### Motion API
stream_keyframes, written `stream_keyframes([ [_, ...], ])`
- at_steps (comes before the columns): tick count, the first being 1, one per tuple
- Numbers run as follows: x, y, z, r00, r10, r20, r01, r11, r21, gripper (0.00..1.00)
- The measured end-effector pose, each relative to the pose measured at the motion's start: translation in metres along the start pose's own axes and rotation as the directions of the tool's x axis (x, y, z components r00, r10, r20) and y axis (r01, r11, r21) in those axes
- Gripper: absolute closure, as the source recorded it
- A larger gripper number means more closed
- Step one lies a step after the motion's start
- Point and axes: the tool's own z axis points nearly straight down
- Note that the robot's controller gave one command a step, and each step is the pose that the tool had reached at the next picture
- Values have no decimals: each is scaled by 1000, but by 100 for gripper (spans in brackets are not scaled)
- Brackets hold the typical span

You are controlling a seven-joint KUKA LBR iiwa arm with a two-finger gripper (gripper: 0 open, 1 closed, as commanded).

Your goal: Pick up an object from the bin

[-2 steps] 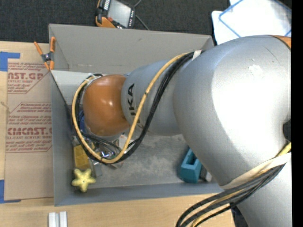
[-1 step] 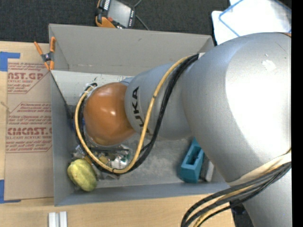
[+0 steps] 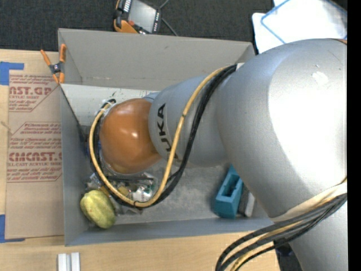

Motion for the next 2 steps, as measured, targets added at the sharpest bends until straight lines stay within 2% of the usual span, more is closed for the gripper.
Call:
stream_keyframes([
  [1, 2, 2, -13, 1000, 0, -6, 0, 1000, -4, 100],
  [2, -1, 1, -43, 1000, -2, 1, 2, 1000, -1, 100],
])
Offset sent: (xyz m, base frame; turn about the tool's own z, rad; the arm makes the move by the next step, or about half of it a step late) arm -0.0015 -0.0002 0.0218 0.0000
